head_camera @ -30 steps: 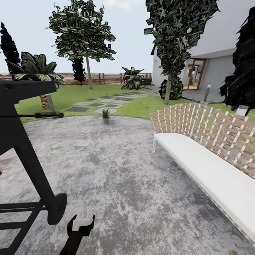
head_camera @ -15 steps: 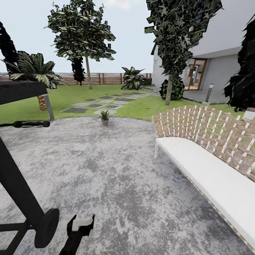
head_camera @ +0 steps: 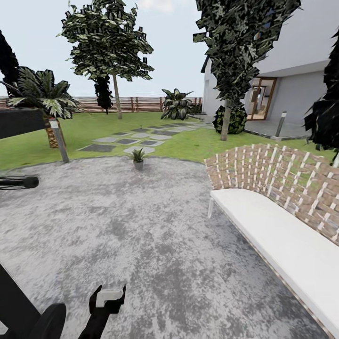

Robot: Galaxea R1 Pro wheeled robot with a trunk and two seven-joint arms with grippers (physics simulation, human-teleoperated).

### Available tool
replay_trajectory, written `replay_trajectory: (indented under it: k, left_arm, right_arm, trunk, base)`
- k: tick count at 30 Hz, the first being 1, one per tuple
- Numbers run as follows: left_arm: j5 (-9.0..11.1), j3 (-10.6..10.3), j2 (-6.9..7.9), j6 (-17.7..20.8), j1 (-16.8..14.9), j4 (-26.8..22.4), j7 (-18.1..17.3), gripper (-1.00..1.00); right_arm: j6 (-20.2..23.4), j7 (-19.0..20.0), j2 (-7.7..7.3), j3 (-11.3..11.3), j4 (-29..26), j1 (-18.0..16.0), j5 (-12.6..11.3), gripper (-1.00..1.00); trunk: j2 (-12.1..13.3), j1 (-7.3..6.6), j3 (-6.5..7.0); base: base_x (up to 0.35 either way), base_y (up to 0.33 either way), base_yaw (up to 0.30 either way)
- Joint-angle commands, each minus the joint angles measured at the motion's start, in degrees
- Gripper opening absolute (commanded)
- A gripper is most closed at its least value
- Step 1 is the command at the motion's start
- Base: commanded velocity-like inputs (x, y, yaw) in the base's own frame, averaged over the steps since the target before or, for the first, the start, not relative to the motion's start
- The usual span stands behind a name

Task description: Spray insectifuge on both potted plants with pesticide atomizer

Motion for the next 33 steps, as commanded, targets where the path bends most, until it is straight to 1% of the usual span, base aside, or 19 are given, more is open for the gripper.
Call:
replay_trajectory:
  k: [1, 18, 33]
  left_arm:
    - [0.05, 0.00, -0.02, -0.17, -0.03, 0.03, 0.02, 1.00]
    - [0.02, 0.00, -0.04, -0.17, -0.03, 0.03, 0.02, 1.00]
    - [0.08, 0.00, -0.08, -0.17, -0.03, 0.02, 0.02, 1.00]
  right_arm:
    - [-0.02, 0.02, -0.01, -0.03, -0.02, -0.01, 0.05, 1.00]
    - [-0.02, 0.02, -0.01, -0.05, -0.36, -0.01, 0.01, 1.00]
    - [-0.01, 0.01, -0.01, -0.05, -0.37, -0.01, 0.02, 1.00]
  trunk:
    - [-0.02, 0.02, -0.05]
    - [-0.02, 0.02, -0.05]
    - [-0.02, 0.02, -0.05]
  base:
    - [0.337, 0.000, 0.000]
    - [0.338, -0.008, 0.000]
    - [0.331, -0.160, 0.000]
